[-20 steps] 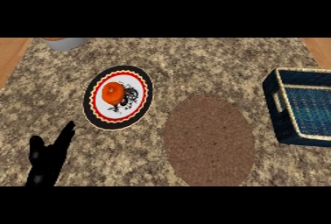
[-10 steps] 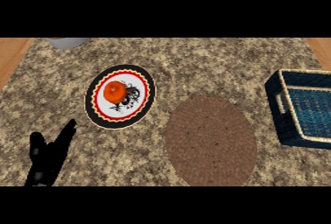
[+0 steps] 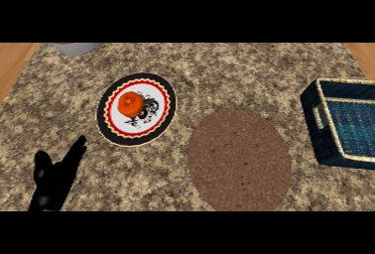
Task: Pick the cupcake from the placemat and place it in the basket
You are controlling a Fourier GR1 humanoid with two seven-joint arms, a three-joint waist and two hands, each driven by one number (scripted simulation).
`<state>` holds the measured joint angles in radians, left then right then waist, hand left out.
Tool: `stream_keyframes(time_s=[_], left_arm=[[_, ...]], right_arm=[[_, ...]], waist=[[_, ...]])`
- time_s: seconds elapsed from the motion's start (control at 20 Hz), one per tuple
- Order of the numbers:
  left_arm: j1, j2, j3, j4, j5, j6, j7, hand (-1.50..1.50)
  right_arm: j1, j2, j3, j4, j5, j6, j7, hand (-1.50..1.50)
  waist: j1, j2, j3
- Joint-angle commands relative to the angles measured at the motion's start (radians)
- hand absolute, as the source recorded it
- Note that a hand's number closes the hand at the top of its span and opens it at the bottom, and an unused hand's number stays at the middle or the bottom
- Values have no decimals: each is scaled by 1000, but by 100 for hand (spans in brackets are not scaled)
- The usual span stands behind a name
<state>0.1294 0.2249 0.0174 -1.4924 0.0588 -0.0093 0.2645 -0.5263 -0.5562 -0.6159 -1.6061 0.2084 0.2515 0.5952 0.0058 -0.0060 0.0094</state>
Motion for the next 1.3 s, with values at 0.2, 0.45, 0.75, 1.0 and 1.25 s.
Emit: stream_keyframes(time_s=[0.2, 0.45, 0.75, 1.0, 1.25], left_arm=[[-27, -12, 12, 87, 23, -28, 34, 0], [5, -45, -16, 71, -17, -4, 5, 0], [66, -65, -14, 39, -26, 6, -20, 0], [48, -30, 8, 25, -10, -31, 14, 0], [30, -73, -7, 92, -40, -1, -26, 0]], right_arm=[[121, -78, 46, 90, 176, -42, -146, 150], [119, -169, 31, 199, 186, -28, -272, -150], [131, -192, -58, 236, 103, -26, -337, -150], [98, -206, -128, 295, 61, -73, -297, -150], [112, -359, -264, 442, -1, -12, -315, -150]], waist=[[-5, 9, -9], [-2, 8, -9], [-5, 5, -9], [-4, 5, -9], [-13, 7, -9]])
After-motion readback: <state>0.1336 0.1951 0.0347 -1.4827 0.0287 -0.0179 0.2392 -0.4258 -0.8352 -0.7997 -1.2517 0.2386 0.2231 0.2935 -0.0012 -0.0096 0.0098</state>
